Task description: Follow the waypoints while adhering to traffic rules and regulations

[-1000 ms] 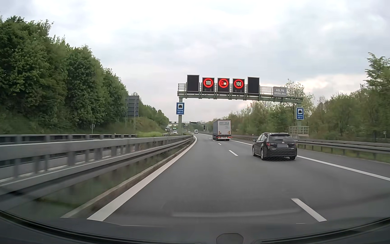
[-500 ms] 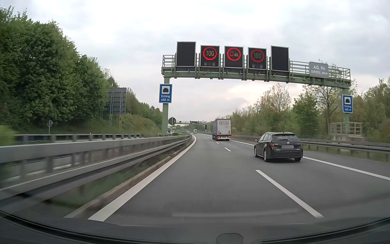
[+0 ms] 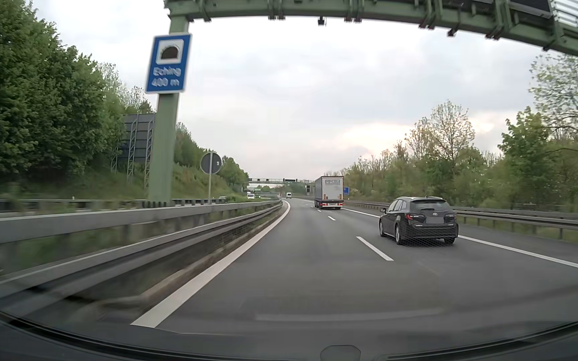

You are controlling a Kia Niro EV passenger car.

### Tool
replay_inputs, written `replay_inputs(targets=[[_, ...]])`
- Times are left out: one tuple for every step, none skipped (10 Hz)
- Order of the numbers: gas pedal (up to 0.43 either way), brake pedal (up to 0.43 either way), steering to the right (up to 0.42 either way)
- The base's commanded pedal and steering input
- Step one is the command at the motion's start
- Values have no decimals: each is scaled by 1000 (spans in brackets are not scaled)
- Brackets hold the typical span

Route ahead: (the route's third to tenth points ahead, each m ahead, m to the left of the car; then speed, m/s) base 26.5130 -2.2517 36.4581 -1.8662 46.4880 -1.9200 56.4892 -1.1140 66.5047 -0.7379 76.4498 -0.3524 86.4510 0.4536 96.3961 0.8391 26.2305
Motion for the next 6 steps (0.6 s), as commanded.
replay_inputs(targets=[[67, 0, -3], [67, 0, -4], [67, 0, -4], [87, 0, -5], [98, 0, -5], [98, 0, -5]])
